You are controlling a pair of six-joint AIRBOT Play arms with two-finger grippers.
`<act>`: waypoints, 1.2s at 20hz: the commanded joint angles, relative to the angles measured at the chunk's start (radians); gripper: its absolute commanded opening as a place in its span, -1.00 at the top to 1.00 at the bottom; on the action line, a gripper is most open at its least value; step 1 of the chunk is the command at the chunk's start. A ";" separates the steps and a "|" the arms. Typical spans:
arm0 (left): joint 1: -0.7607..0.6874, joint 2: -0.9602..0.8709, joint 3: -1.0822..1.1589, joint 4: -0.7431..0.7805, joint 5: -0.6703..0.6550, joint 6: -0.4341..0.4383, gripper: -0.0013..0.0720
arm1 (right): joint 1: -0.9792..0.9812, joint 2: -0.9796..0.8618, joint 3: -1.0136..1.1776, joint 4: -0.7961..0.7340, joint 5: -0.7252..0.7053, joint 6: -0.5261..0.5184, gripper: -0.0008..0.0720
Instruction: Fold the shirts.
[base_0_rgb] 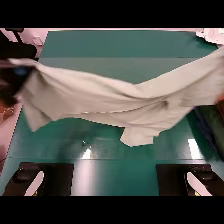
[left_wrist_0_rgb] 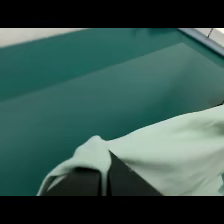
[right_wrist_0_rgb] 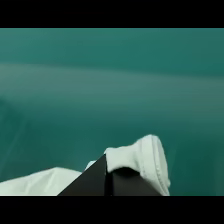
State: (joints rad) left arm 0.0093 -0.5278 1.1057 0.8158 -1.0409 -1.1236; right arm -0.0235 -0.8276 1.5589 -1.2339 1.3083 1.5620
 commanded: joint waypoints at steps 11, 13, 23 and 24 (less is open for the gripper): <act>0.000 -0.285 -0.550 -0.155 0.959 -0.002 0.90 | 0.204 -0.540 -0.320 0.010 -0.582 -0.045 0.91; 0.000 -0.352 -0.549 -0.155 0.990 -0.002 0.90 | 0.215 -0.588 -0.320 0.010 -0.659 -0.045 0.91; 0.000 -0.463 -0.523 -0.153 1.138 -0.001 0.90 | 0.216 -0.689 -0.319 0.011 -0.938 -0.045 0.90; 0.000 -0.463 -0.512 -0.153 1.137 -0.001 0.89 | 0.214 -0.689 -0.318 0.011 -0.957 -0.045 0.71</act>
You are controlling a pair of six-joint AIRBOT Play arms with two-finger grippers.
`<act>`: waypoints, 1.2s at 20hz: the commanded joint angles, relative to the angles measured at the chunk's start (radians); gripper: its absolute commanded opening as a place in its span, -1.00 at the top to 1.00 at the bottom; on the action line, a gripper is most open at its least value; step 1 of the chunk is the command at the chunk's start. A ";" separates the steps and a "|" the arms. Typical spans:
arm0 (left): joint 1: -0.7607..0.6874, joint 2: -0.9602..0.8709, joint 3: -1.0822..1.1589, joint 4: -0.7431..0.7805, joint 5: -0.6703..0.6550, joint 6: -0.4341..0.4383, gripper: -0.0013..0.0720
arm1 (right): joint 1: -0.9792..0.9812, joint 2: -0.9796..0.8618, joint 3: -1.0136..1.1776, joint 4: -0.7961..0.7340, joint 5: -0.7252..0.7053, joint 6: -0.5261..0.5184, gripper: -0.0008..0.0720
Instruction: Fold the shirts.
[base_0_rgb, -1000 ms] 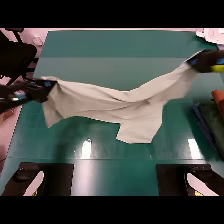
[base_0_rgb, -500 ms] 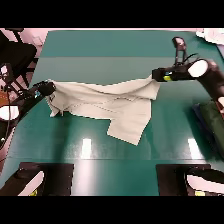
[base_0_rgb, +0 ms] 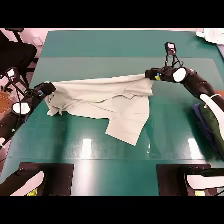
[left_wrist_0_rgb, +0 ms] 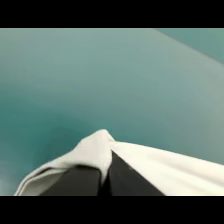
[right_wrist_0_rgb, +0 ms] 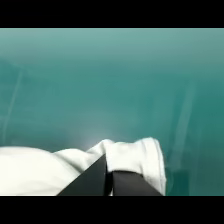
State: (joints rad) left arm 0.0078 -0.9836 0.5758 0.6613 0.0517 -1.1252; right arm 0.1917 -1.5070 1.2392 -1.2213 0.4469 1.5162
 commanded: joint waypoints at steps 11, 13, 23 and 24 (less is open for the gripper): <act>0.119 0.004 0.399 0.513 -0.811 -0.032 -0.96 | -0.219 0.123 0.001 -0.003 0.317 0.000 -0.64; 0.258 0.004 0.407 0.595 -1.051 -0.154 -0.96 | -0.283 0.155 0.001 -0.001 0.461 -0.037 -0.64; 0.428 -0.006 0.192 0.625 -1.165 0.382 -0.96 | -0.359 0.197 -0.079 0.125 0.723 -0.311 -0.64; 0.428 -0.008 0.165 0.620 -1.109 0.403 -0.96 | -0.359 0.197 -0.121 0.172 0.711 -0.343 -0.64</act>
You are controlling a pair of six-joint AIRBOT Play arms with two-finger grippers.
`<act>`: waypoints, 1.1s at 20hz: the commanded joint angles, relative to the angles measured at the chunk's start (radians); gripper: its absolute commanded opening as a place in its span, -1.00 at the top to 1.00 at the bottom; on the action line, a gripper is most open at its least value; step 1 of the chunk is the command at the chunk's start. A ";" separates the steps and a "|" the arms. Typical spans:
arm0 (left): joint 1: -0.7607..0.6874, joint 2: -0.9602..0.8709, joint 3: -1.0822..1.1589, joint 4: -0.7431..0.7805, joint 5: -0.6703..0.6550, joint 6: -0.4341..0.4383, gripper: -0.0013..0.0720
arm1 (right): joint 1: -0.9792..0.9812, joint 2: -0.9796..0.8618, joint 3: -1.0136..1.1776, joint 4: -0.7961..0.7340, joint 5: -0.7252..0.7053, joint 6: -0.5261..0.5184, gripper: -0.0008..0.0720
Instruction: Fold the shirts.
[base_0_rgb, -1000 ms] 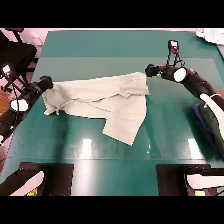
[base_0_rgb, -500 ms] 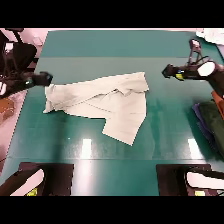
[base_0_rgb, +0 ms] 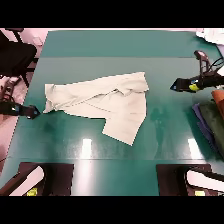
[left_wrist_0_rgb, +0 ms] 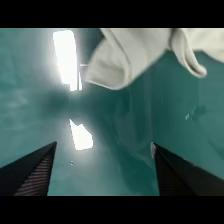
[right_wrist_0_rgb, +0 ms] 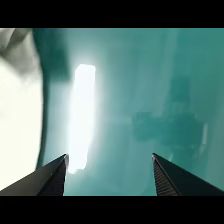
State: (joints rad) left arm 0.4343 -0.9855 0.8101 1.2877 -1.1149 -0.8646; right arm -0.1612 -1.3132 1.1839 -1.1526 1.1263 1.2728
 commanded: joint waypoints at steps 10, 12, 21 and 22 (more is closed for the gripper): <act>0.002 -0.113 -0.177 -0.350 0.409 0.638 -0.96 | -0.006 0.003 -0.217 0.322 -0.009 -0.254 -0.64; 0.002 -0.161 -0.177 -0.356 0.433 0.637 -0.96 | -0.006 0.003 -0.217 0.322 -0.021 -0.254 -0.63; 0.002 -0.181 -0.176 -0.528 0.412 0.646 0.82 | -0.006 0.003 -0.217 0.322 -0.024 -0.254 -0.63; 0.002 -0.181 -0.176 -0.545 0.410 0.672 0.84 | -0.006 0.003 -0.217 0.322 -0.024 -0.254 -0.63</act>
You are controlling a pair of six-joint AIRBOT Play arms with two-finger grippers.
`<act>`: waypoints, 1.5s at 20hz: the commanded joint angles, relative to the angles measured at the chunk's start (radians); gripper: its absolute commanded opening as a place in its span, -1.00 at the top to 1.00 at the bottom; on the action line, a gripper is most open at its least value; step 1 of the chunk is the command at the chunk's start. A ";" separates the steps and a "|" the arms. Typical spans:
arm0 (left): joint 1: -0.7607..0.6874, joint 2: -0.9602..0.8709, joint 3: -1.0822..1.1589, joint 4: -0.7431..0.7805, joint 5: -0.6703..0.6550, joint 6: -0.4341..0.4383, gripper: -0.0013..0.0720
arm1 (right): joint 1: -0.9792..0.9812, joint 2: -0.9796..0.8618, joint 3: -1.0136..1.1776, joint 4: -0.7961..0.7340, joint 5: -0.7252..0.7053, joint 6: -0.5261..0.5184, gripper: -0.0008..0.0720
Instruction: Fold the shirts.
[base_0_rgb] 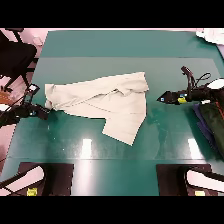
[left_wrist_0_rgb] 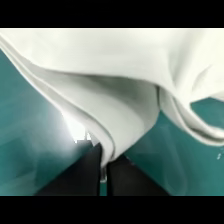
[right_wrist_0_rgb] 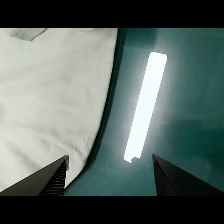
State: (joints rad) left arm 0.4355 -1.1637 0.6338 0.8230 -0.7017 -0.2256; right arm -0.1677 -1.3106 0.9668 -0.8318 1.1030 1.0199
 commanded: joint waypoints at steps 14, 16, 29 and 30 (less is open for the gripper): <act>0.000 -0.003 0.060 -0.200 -0.284 0.053 0.90 | 0.078 -0.149 -0.002 0.002 0.039 0.029 -0.63; 0.000 -0.003 0.076 -0.200 -0.304 0.011 0.90 | 0.116 -0.183 -0.002 0.004 0.016 0.039 -0.63; 0.000 -0.003 0.082 -0.197 -0.421 -0.010 0.90 | 0.163 -0.291 -0.002 0.161 -0.023 0.035 -0.25; 0.000 -0.003 0.082 -0.200 -0.428 -0.011 0.90 | 0.162 -0.291 -0.002 0.161 -0.022 0.037 0.05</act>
State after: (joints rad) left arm 0.4355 -1.1660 0.7147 0.6273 -1.1011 -0.2245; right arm -0.0071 -1.5978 0.9642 -0.6926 1.0771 1.0554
